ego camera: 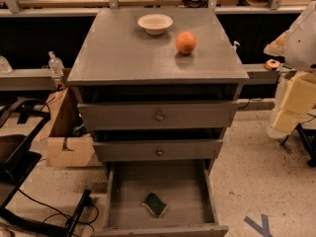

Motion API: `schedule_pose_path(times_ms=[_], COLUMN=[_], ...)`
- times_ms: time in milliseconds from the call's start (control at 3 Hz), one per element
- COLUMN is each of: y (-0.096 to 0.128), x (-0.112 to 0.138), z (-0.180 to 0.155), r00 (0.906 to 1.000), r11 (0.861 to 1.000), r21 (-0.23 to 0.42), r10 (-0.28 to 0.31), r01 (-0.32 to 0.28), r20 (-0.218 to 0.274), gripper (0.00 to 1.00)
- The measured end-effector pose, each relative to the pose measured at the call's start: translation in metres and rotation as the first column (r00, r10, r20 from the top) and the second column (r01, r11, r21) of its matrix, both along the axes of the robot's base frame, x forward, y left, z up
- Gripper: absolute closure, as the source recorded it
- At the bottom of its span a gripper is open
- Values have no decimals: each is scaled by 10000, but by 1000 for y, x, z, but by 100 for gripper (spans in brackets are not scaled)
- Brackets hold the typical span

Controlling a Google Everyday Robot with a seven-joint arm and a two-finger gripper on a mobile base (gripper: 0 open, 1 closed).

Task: Pick sponge from bottom drawer and place on counter

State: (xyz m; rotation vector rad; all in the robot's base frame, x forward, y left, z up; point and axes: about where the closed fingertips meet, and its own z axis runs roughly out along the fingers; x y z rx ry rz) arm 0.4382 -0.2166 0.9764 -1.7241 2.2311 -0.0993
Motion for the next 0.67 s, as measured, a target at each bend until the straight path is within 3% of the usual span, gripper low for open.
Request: schedule_pose_path(times_ms=[333, 667], y=[0, -2], x=[0, 3], z=[0, -12], r00=[10000, 9991], r11=[10000, 9994], r21=[0, 331], r10=[0, -90], r01=[0, 76], r20=[0, 405], gripper=[0, 0])
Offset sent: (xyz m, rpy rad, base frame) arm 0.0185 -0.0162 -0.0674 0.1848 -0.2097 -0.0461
